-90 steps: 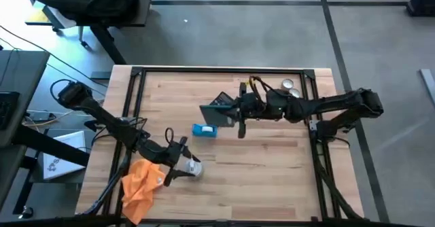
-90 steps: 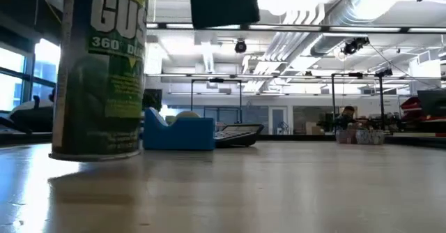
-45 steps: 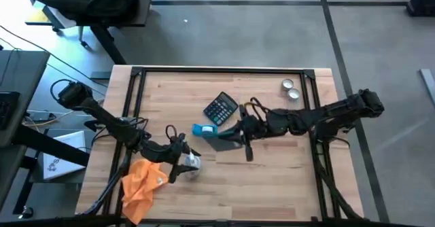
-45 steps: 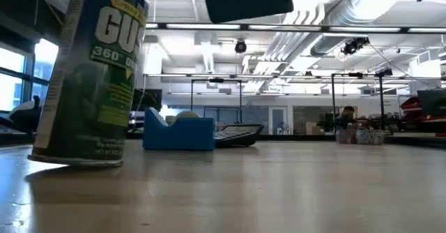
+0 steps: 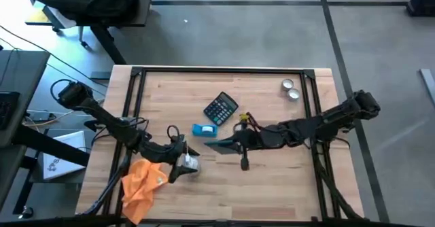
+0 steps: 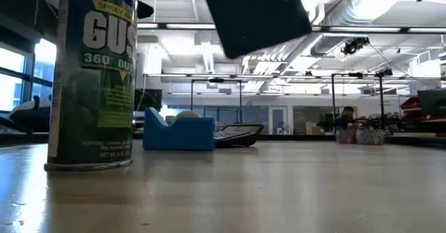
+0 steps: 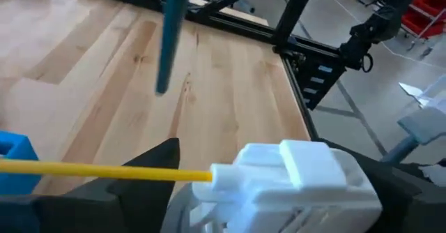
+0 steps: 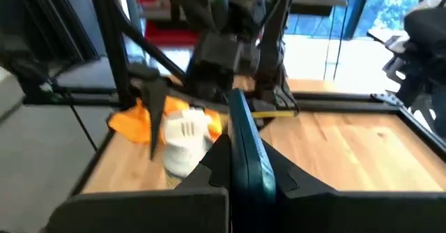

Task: Apply microfiber cloth
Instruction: Spray the cellphone using the white spray bottle

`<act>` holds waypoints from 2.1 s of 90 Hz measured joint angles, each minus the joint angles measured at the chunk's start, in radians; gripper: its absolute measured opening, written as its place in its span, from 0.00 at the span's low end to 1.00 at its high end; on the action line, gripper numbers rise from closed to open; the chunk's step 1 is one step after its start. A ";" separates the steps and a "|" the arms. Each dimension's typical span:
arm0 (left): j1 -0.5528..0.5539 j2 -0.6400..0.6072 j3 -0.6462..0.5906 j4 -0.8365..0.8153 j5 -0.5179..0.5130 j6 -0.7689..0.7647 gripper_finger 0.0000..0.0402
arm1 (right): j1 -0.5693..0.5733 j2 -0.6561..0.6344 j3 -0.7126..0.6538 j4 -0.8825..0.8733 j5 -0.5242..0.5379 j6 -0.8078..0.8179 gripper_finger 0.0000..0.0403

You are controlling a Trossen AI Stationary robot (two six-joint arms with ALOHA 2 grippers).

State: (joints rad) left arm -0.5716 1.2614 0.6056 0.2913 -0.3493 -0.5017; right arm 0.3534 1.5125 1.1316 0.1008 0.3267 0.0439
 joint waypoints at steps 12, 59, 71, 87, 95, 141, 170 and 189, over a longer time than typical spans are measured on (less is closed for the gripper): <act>0.000 -0.034 0.027 0.002 0.081 -0.065 0.80 | 0.002 0.044 0.000 0.003 -0.001 -0.095 0.00; 0.030 -0.153 0.038 -0.085 0.142 -0.096 0.80 | 0.059 0.199 -0.001 0.039 0.003 -0.175 0.00; 0.061 -0.173 0.038 -0.094 0.023 -0.047 0.80 | 0.062 0.220 -0.002 0.049 0.003 -0.148 0.00; 0.096 -0.176 0.039 -0.223 -0.012 -0.090 0.80 | 0.062 0.222 -0.002 0.047 0.003 -0.131 0.00; 0.109 -0.175 0.040 -0.315 -0.011 -0.159 0.80 | 0.062 0.222 -0.002 0.050 0.003 -0.132 0.00; 0.126 -0.298 0.036 -0.273 0.004 -0.148 0.80 | 0.062 0.222 -0.002 0.053 0.003 -0.149 0.00; 0.126 -0.317 0.037 -0.366 -0.062 -0.140 0.80 | 0.062 0.222 -0.002 0.098 0.004 -0.160 0.00; 0.126 -0.293 0.021 -0.448 -0.214 -0.203 0.80 | 0.059 0.222 -0.002 0.164 0.003 -0.184 0.00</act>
State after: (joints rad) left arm -0.4454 0.9682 0.6262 -0.1567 -0.5633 -0.7042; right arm 0.4126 1.7347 1.1301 0.2650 0.3302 -0.1398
